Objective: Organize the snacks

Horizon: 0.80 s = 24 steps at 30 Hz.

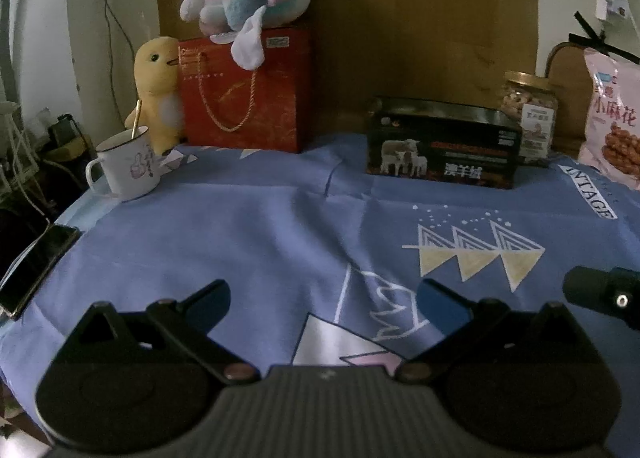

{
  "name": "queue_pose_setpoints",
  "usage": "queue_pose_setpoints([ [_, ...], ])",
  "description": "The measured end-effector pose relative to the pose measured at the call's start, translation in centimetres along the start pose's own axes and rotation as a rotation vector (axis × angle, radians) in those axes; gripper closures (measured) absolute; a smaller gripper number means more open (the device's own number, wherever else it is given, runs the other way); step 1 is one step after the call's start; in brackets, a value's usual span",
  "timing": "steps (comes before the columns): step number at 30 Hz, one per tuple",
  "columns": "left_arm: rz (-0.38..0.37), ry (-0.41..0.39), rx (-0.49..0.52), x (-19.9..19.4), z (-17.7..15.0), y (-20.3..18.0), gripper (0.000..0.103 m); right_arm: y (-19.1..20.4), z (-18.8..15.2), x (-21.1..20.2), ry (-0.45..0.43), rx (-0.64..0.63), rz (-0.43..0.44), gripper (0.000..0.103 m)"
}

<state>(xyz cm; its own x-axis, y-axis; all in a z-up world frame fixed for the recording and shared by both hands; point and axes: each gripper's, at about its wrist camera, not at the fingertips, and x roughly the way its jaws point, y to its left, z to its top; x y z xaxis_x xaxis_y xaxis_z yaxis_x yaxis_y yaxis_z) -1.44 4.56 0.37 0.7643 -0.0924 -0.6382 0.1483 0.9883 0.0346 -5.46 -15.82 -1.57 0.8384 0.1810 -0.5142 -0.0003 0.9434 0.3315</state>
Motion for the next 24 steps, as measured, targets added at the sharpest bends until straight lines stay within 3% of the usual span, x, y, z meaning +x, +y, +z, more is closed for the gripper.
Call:
queue_pose_setpoints([
  [13,0.119,0.047,0.009,2.8,0.2,0.4,0.0,-0.9,0.0,2.4,0.015,0.004,-0.002,0.018],
  [24,0.148,0.013,0.003,2.9,0.2,0.8,0.0,-1.3,0.0,4.0,0.041,0.014,0.01,0.018],
])
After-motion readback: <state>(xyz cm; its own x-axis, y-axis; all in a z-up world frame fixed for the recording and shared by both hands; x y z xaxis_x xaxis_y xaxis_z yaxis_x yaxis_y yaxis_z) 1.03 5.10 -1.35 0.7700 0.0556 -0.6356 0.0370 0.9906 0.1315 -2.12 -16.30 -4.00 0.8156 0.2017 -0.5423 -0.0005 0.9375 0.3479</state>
